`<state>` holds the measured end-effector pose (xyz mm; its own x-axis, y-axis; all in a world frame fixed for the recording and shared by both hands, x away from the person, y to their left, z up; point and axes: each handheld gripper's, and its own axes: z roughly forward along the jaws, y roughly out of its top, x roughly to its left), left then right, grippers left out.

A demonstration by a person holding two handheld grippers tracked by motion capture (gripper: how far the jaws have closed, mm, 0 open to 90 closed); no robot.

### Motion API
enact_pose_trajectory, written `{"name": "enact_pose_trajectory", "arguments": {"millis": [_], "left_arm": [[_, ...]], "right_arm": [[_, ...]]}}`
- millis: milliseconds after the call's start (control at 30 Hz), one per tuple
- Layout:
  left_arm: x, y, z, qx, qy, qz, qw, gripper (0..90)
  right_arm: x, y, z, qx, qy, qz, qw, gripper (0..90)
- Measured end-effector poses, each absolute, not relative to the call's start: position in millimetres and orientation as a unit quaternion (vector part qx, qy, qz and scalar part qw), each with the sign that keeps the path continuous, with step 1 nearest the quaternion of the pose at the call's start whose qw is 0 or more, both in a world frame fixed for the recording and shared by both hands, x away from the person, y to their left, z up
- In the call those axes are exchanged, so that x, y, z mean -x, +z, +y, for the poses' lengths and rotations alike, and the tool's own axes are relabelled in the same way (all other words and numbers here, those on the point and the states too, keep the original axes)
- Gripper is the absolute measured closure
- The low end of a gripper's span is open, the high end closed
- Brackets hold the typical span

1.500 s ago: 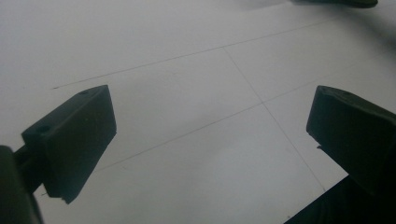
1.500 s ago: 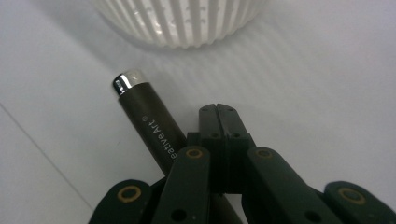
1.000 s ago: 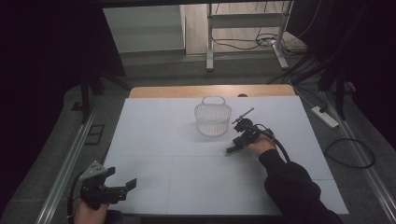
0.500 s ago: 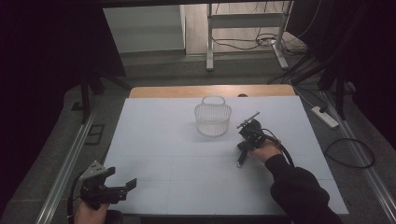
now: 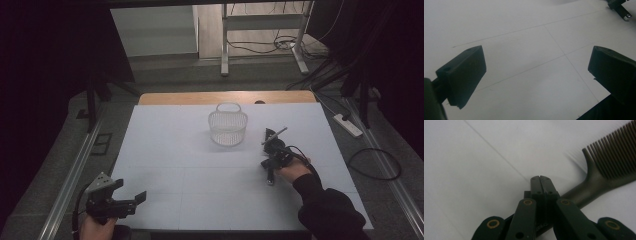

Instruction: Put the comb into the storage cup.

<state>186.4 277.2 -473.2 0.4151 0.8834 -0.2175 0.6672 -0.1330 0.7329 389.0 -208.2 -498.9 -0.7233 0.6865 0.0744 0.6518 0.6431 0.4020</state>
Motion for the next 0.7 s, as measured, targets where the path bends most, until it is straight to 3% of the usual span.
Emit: {"name": "enact_pose_trajectory", "arguments": {"millis": [700], "left_arm": [[-187,-473,277,-0.741,0.136,0.525,0.397,2.3]], "right_arm": [[-359,-498,-263,-0.401,0.212,0.89,0.042,89.3]]}}
